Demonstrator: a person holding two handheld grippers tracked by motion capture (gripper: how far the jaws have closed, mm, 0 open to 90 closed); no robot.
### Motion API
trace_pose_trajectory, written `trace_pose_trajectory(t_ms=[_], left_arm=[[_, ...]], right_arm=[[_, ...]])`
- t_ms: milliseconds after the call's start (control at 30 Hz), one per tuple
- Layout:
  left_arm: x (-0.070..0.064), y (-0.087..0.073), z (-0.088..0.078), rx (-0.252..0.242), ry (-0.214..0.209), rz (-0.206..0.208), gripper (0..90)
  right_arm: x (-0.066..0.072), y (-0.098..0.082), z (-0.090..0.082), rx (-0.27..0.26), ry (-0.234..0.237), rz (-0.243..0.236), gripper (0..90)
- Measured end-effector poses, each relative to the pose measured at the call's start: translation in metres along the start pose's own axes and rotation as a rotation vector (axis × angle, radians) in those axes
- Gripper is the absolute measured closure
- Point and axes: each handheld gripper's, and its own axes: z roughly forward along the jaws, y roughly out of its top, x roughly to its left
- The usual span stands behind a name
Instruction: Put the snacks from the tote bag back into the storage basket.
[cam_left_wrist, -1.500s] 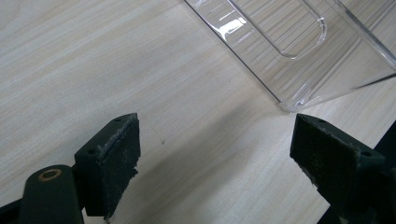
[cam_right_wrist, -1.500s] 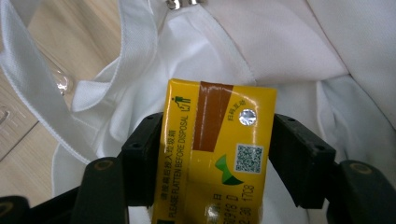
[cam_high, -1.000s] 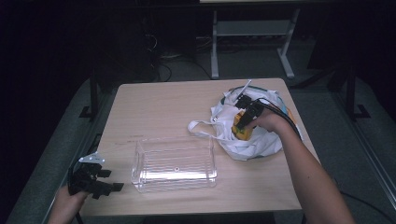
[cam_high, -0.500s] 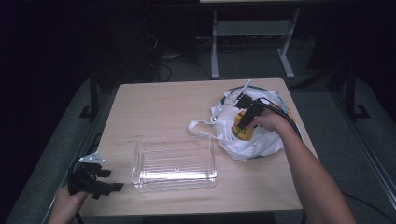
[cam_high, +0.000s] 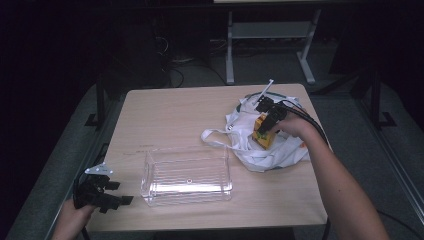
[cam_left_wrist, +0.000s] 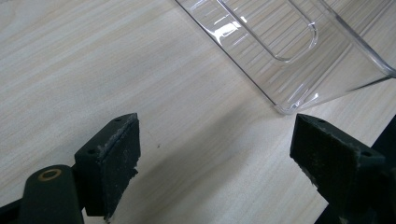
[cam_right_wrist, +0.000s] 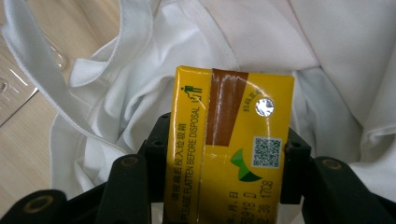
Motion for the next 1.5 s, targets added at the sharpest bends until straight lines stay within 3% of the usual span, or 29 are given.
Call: trace_pose_trajectory(t_ms=[833,1500], left_arm=[[0.001,-0.001,0.0,0.0,0.002,0.0,16.0],[0.0,-0.001,-0.001,-0.006,0.004,0.002,16.0]], right_arm=[[0.014,0.003,-0.051,-0.052,0.009,-0.071,51.3],[0.045,0.01,-0.083,-0.094,0.047,-0.179,51.4]])
